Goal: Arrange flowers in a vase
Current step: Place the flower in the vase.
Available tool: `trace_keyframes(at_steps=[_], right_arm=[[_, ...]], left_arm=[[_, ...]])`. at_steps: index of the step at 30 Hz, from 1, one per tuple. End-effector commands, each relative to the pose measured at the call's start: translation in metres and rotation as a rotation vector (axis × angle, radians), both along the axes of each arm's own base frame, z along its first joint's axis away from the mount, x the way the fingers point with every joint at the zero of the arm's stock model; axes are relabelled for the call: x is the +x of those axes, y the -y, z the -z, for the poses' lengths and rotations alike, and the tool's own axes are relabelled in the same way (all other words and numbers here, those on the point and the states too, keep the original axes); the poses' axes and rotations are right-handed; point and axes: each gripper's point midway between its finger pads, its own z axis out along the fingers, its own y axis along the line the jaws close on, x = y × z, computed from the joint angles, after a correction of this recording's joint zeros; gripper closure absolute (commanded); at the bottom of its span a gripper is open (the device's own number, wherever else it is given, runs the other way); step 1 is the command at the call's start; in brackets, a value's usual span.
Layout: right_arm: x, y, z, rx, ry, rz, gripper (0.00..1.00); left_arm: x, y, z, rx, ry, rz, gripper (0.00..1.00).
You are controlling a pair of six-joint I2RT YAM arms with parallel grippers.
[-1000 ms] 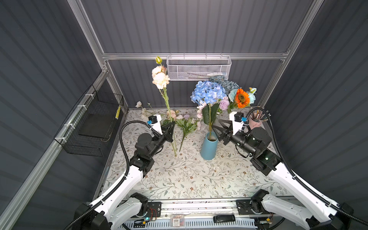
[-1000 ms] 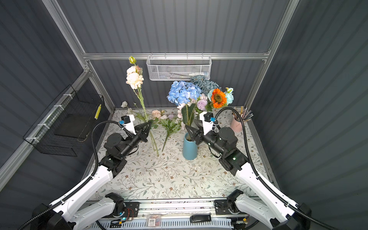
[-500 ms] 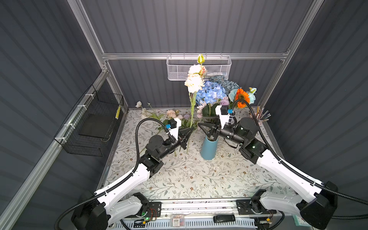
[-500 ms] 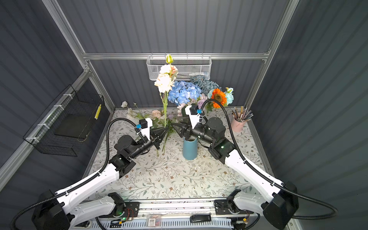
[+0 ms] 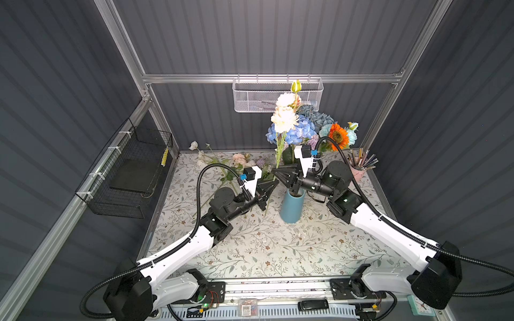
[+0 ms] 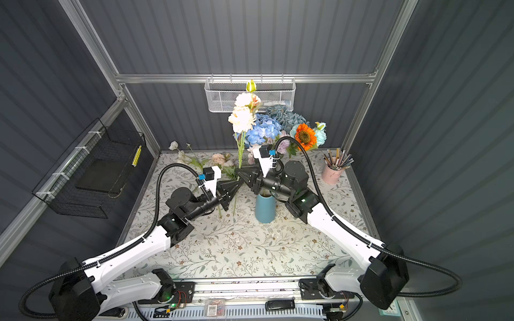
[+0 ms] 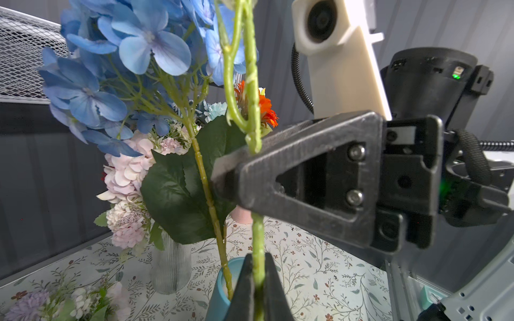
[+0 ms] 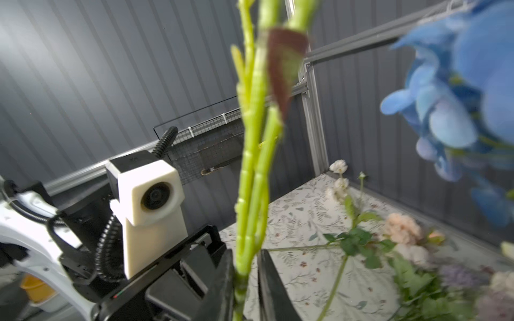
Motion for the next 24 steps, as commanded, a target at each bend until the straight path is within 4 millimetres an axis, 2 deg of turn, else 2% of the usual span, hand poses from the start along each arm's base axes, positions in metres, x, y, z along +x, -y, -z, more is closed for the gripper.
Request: trace_keyframes(at_steps=[1, 2, 3, 4, 6, 7, 13, 16, 17, 20, 24], right_arm=[[-0.006, 0.002, -0.02, 0.037, 0.05, -0.013, 1.0], [-0.006, 0.003, -0.02, 0.035, 0.053, -0.009, 1.0], [-0.007, 0.003, -0.02, 0.032, 0.056, -0.006, 1.0], [-0.007, 0.004, -0.02, 0.031, 0.059, -0.002, 1.0], [-0.007, 0.007, -0.019, 0.024, 0.064, 0.013, 1.0], [-0.007, 0.008, -0.019, 0.019, 0.066, 0.018, 1.0], [-0.006, 0.02, -0.009, -0.039, 0.085, 0.094, 1.0], [-0.007, 0.032, -0.001, -0.087, 0.085, 0.154, 1.0], [-0.011, 0.04, -0.003, -0.091, 0.094, 0.176, 1.0], [-0.015, 0.056, -0.001, -0.117, 0.087, 0.236, 1.0], [-0.014, 0.082, -0.002, -0.16, 0.106, 0.362, 1.0]], left_arm=[[-0.006, 0.004, -0.019, -0.015, 0.062, 0.025, 1.0], [-0.006, 0.003, -0.019, -0.018, 0.059, 0.022, 1.0], [-0.006, 0.003, -0.02, -0.02, 0.059, 0.019, 0.9], [-0.006, 0.002, -0.02, -0.026, 0.057, 0.016, 0.74], [-0.006, -0.002, -0.023, -0.049, 0.053, 0.0, 0.23], [-0.004, -0.005, -0.024, -0.061, 0.047, -0.012, 0.02], [0.008, -0.026, -0.019, -0.07, 0.002, -0.143, 0.0], [0.02, -0.046, -0.01, -0.079, -0.032, -0.245, 0.0], [0.025, -0.056, -0.007, -0.088, -0.044, -0.286, 0.0], [0.047, -0.086, 0.011, -0.115, -0.121, -0.397, 0.0], [0.078, -0.12, 0.05, -0.175, -0.27, -0.521, 0.0]])
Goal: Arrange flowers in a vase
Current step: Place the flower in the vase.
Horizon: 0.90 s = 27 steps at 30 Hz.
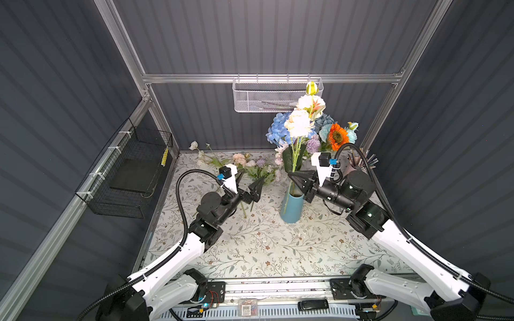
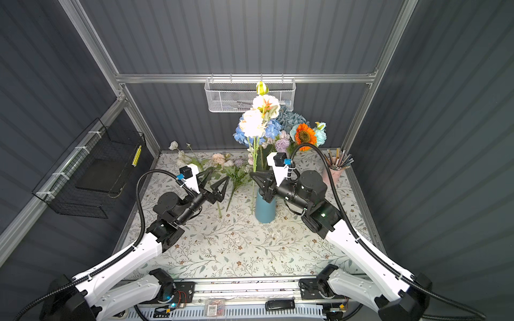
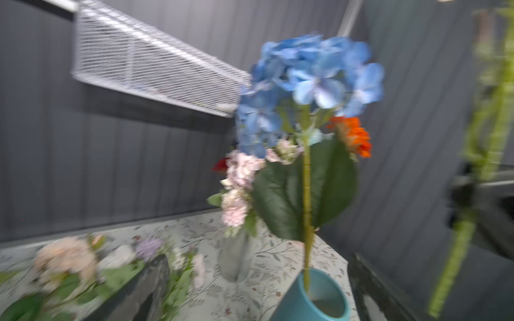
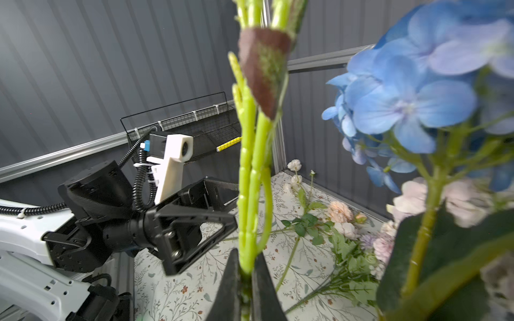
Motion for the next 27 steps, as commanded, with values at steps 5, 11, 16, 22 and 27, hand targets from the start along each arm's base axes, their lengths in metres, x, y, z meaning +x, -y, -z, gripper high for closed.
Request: trace_keyframes(at_steps=[5, 11, 16, 22, 27], right_arm=[[0.012, 0.051, -0.006, -0.1, 0.066, 0.272, 1.0], [0.021, 0.069, -0.039, -0.112, 0.154, 0.376, 1.0], [0.022, 0.065, -0.064, -0.089, 0.21, 0.363, 1.0], [0.029, 0.054, -0.066, -0.068, 0.235, 0.336, 1.0], [0.041, 0.038, -0.04, -0.059, 0.216, 0.299, 1.0]], left_arm=[[0.035, -0.029, 0.058, -0.08, -0.196, -0.18, 0.0], [0.045, -0.03, 0.084, -0.108, -0.278, -0.209, 0.0], [0.048, -0.028, 0.094, -0.112, -0.313, -0.208, 0.0], [0.051, -0.026, 0.097, -0.101, -0.326, -0.206, 0.0], [0.051, -0.029, 0.096, -0.104, -0.321, -0.216, 0.0]])
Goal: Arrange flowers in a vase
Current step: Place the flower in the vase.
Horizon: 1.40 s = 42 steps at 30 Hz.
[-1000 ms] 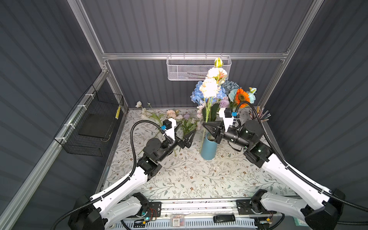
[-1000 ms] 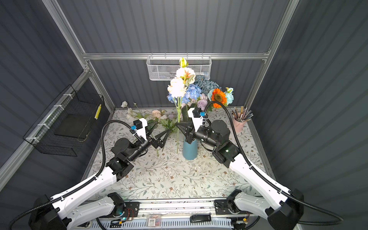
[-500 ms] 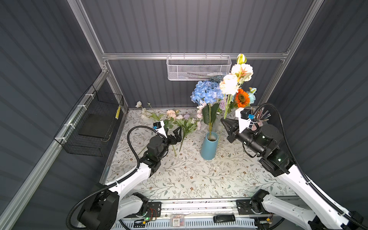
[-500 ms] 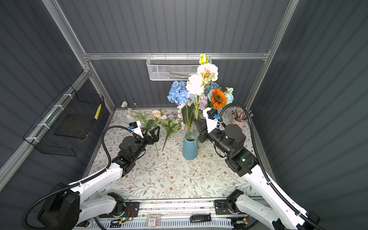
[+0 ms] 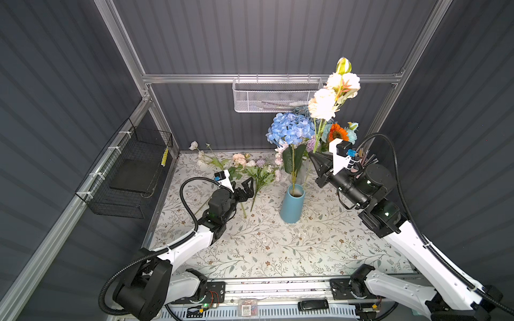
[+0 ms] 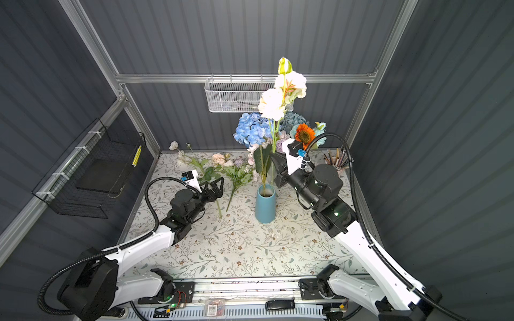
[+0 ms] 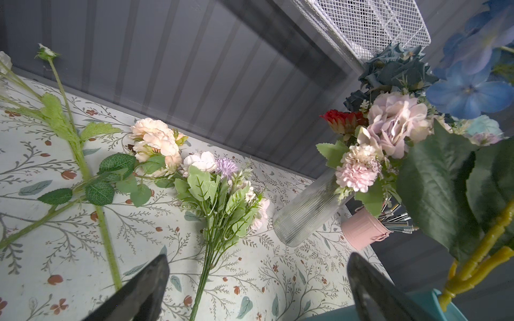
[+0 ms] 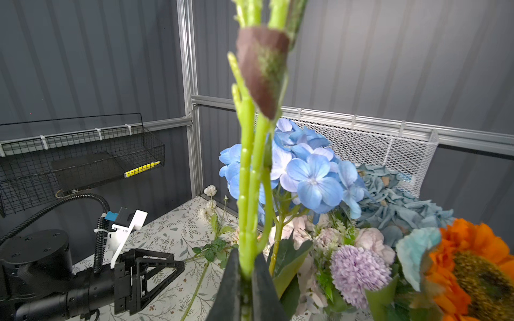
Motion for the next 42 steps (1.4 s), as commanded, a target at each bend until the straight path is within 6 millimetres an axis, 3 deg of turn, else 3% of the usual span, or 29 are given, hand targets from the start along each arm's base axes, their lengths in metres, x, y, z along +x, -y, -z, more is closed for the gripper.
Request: trace_keyframes(at_steps=[1, 7, 16, 19, 22, 26, 29, 30, 31, 32, 35, 38, 42], right_arm=[[0.006, -0.01, 0.011, 0.017, 0.019, -0.03, 1.0], [0.02, -0.02, 0.054, 0.034, -0.02, -0.036, 1.0], [0.034, -0.031, 0.142, 0.009, -0.23, -0.039, 1.0], [0.036, -0.03, 0.162, -0.003, -0.274, -0.024, 1.0], [0.035, -0.029, 0.18, -0.02, -0.307, -0.022, 1.0], [0.034, -0.028, 0.196, -0.043, -0.346, -0.017, 0.97], [0.032, -0.026, 0.203, -0.062, -0.367, -0.012, 0.92], [0.031, -0.026, 0.202, -0.062, -0.368, -0.013, 0.85], [0.031, -0.025, 0.201, -0.061, -0.368, -0.012, 0.67], [0.029, -0.024, 0.199, -0.062, -0.369, -0.011, 0.56], [0.027, -0.021, 0.194, -0.073, -0.367, -0.003, 0.45], [0.02, -0.009, 0.171, -0.049, -0.315, 0.023, 0.31], [0.011, 0.004, 0.148, -0.016, -0.249, 0.052, 0.2]], left_arm=[[0.002, -0.006, -0.006, -0.016, 0.018, -0.027, 0.0], [0.0, -0.013, -0.007, 0.006, 0.017, -0.049, 0.0], [0.002, -0.016, -0.006, 0.018, 0.014, -0.064, 0.0], [0.003, -0.018, -0.007, 0.025, 0.018, -0.068, 0.0], [0.007, -0.03, -0.006, 0.038, 0.004, -0.107, 0.0], [0.015, -0.061, -0.001, 0.012, -0.033, -0.179, 0.0], [0.02, -0.088, 0.009, -0.005, -0.085, -0.244, 0.0], [0.022, -0.096, 0.014, 0.0, -0.106, -0.269, 0.0], [0.023, -0.106, 0.022, 0.002, -0.138, -0.298, 0.0], [0.024, -0.115, 0.029, -0.001, -0.165, -0.324, 0.0], [0.028, -0.145, 0.048, -0.013, -0.229, -0.397, 0.0], [0.033, -0.177, 0.063, -0.017, -0.273, -0.471, 0.0], [0.044, -0.208, 0.086, -0.041, -0.344, -0.523, 0.0]])
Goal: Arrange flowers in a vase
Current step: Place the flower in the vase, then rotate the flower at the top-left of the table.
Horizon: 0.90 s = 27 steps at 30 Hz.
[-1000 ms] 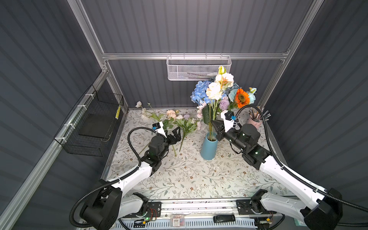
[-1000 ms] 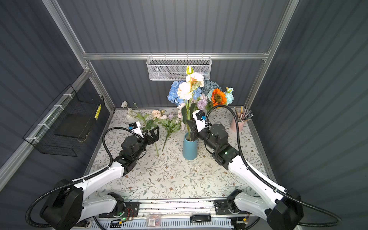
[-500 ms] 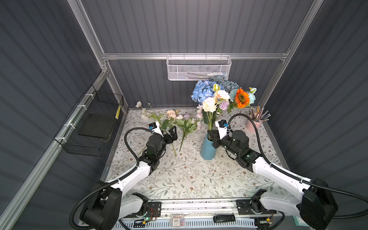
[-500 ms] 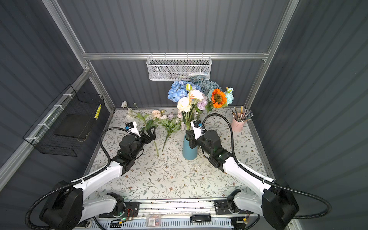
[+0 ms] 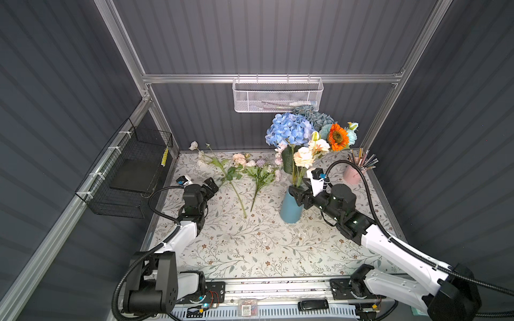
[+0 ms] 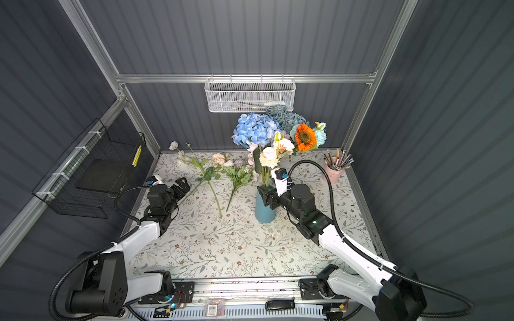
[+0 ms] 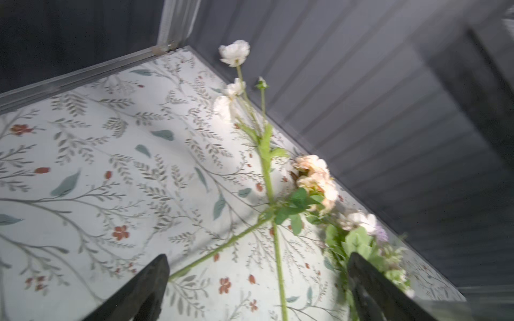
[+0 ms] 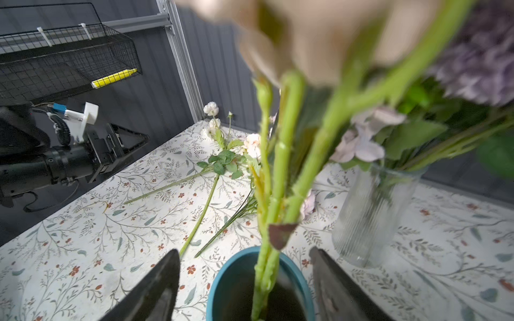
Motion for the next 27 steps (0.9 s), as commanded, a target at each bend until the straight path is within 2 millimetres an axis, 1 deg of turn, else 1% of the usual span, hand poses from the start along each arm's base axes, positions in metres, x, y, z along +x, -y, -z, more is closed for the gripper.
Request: trace_keyframes(at_steps=[1, 5, 8, 10, 12, 14, 16, 21, 27], right_arm=[[-0.005, 0.014, -0.021, 0.014, 0.06, 0.05, 0.17], [-0.011, 0.03, -0.036, 0.027, 0.117, 0.102, 0.01], [-0.012, 0.041, -0.042, 0.03, 0.151, 0.153, 0.01], [-0.012, 0.046, -0.044, 0.038, 0.163, 0.175, 0.01], [-0.012, 0.047, -0.047, 0.052, 0.17, 0.178, 0.01], [-0.013, 0.046, -0.05, 0.067, 0.178, 0.177, 0.01], [-0.013, 0.046, -0.052, 0.079, 0.188, 0.176, 0.01], [-0.012, 0.048, -0.055, 0.086, 0.211, 0.187, 0.01], [-0.011, 0.05, -0.054, 0.085, 0.219, 0.197, 0.01]], left_arm=[[0.009, -0.017, 0.016, -0.048, -0.057, -0.023, 0.0], [0.02, -0.032, 0.031, -0.075, -0.095, -0.025, 0.0], [0.024, -0.042, 0.039, -0.061, -0.122, -0.029, 0.0], [0.023, -0.051, 0.04, -0.02, -0.13, -0.048, 0.0], [0.02, -0.059, 0.043, 0.012, -0.145, -0.066, 0.0], [0.019, -0.062, 0.049, 0.017, -0.174, -0.071, 0.0], [0.022, -0.06, 0.06, -0.006, -0.206, -0.058, 0.0], [0.025, -0.046, 0.088, -0.107, -0.283, -0.016, 0.0], [0.022, -0.031, 0.099, -0.185, -0.3, 0.032, 0.0]])
